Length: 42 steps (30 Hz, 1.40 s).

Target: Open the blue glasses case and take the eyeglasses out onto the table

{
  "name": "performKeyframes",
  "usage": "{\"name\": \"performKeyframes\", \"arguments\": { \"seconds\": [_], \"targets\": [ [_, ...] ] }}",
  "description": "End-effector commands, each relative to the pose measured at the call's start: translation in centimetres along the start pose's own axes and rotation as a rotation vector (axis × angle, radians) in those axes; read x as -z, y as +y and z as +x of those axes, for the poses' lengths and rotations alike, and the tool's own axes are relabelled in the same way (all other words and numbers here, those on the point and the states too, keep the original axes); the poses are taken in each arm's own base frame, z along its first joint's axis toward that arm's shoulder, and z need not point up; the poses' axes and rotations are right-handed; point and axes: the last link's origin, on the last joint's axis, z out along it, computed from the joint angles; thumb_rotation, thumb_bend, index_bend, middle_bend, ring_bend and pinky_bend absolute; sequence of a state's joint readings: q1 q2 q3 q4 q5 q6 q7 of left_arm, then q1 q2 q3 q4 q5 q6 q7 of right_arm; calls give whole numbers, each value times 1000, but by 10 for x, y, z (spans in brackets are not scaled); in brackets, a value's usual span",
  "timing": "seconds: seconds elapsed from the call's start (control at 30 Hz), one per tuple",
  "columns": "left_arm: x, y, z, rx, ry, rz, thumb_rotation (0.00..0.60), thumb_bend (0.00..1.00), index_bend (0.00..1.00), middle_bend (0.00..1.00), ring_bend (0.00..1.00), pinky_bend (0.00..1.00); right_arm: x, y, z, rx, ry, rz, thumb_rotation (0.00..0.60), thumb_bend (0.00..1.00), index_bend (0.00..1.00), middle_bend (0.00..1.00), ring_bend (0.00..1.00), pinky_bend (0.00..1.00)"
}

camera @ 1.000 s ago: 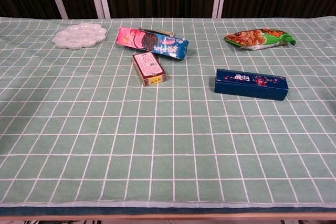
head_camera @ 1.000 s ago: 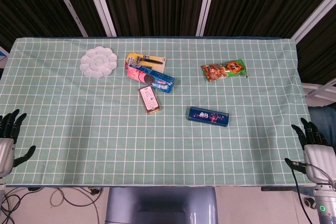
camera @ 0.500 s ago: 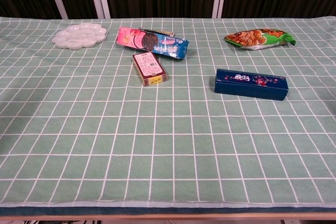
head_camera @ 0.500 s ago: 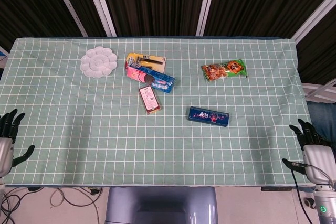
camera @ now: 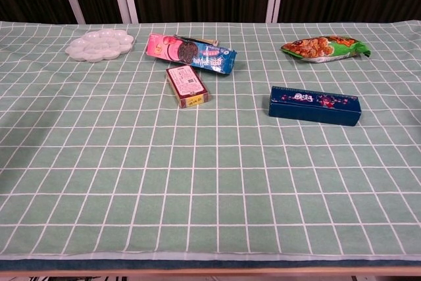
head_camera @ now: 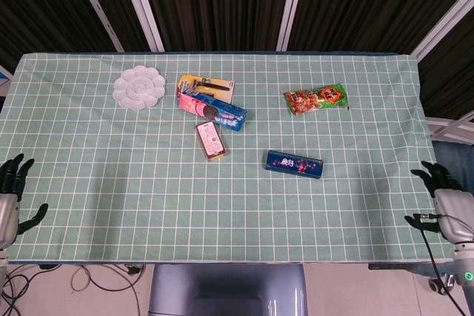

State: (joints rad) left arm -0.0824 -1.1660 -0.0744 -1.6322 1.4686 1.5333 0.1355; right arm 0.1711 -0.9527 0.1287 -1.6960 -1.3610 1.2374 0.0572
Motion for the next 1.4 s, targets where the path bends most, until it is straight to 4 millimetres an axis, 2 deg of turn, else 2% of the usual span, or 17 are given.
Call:
{"name": "performKeyframes", "arguments": {
  "seconds": [0.03, 0.27, 0.57, 0.8, 1.03, 1.4],
  "targets": [
    [0, 0, 0, 0, -2, 0, 600, 250, 64, 0, 0, 0, -29, -22, 22, -16, -92, 35, 600, 147, 216, 121, 60, 215],
    [-1, 0, 0, 0, -3, 2, 600, 250, 64, 0, 0, 0, -63, -65, 20, -52, -207, 91, 600, 147, 215, 114, 60, 215],
    [-1, -2, -1, -6, -26, 31, 600, 250, 62, 0, 0, 0, -80, -117, -17, -68, -228, 123, 600, 146, 215, 100, 60, 214],
    [-3, -3, -1, -4, -29, 37, 600, 250, 62, 0, 0, 0, -93, -150, -36, -65, -205, 127, 600, 145, 215, 96, 60, 214],
    [-3, -2, 0, -8, -33, 34, 600, 255, 62, 0, 0, 0, -103, -165, -57, -14, -135, 88, 600, 144, 215, 85, 59, 214],
    [-3, -1, -1, -9, -44, 33, 600, 268, 61, 0, 0, 0, -118, -168, -85, -31, -139, 33, 600, 131, 215, 58, 55, 214]
  ]
}}
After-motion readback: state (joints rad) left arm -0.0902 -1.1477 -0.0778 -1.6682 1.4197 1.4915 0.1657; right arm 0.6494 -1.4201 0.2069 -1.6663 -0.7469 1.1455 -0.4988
